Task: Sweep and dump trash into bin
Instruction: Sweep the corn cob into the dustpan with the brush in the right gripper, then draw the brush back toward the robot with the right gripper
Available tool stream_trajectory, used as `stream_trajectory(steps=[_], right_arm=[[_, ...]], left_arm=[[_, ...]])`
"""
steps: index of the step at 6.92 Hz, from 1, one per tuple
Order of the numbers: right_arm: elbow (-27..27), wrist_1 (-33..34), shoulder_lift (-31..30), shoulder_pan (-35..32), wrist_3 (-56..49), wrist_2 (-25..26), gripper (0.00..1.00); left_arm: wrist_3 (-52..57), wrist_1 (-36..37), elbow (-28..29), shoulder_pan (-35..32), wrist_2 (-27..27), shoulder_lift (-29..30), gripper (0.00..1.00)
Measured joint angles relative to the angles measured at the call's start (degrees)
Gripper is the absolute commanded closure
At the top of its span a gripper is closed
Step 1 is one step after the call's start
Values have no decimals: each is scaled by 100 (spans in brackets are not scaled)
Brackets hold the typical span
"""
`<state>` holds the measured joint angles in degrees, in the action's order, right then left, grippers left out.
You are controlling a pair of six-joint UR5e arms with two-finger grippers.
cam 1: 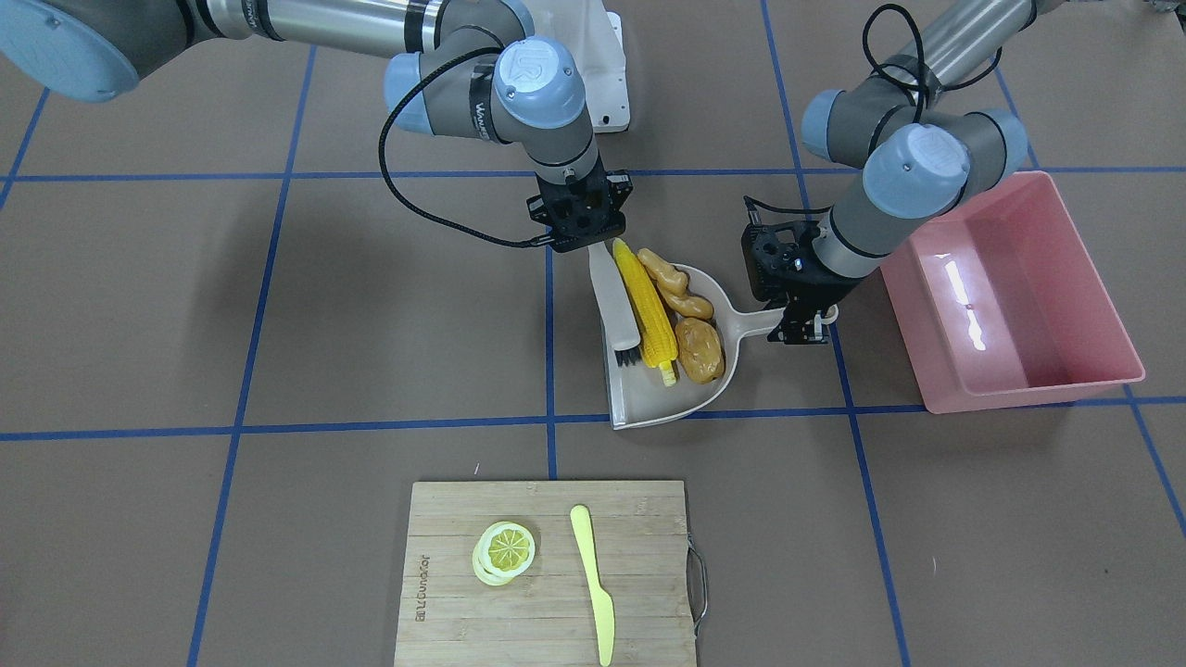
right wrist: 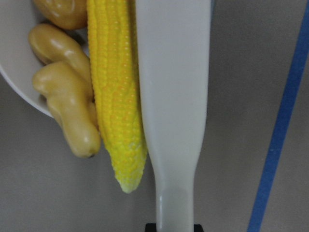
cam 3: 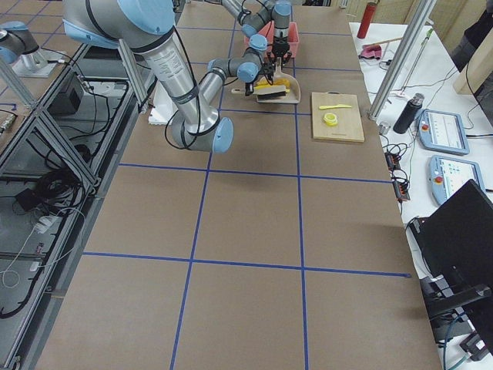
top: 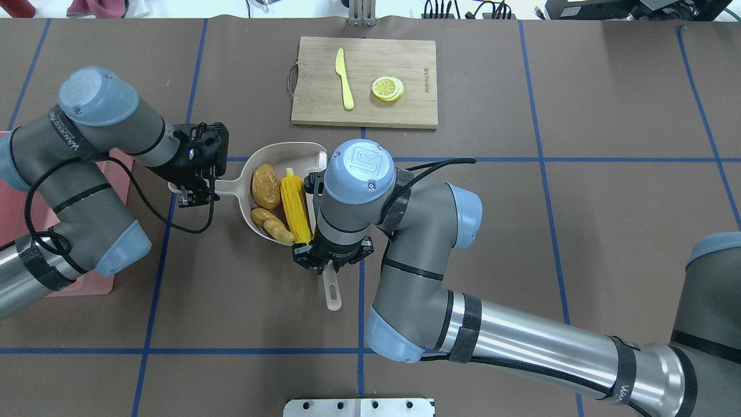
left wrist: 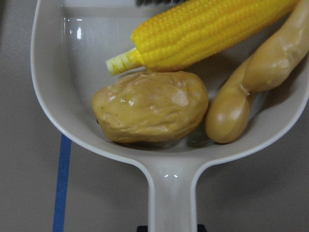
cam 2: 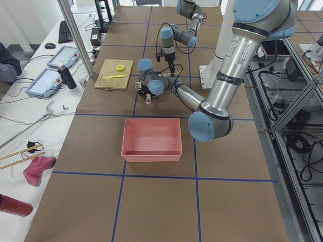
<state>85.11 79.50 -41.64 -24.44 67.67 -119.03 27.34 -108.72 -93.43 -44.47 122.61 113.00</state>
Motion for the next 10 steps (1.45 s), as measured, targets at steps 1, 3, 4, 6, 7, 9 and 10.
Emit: stream_trajectory(steps=[1, 3, 4, 6, 7, 9, 10], right_arm=[[-19, -344, -6, 0, 322, -54, 100], [-18, -697, -116, 0, 591, -90, 100], [7, -735, -218, -1, 545, -95, 100], [172, -681, -462, -60, 394, -139, 100], [407, -525, -602, -106, 361, -229, 100], [900, -208, -906, -120, 345, -350, 100], [975, -142, -999, -96, 344, -359, 100]], left_arm=[[0, 0, -8, 0, 0, -3, 79], [5, 0, -16, -5, 0, -18, 79], [5, 0, -25, -14, 0, -21, 79], [2, -13, -77, -33, 6, -31, 85], [0, -91, -95, -35, 8, -72, 89], [-12, -309, -125, -31, 9, -254, 96], [-6, -343, -132, -31, 9, -308, 96]])
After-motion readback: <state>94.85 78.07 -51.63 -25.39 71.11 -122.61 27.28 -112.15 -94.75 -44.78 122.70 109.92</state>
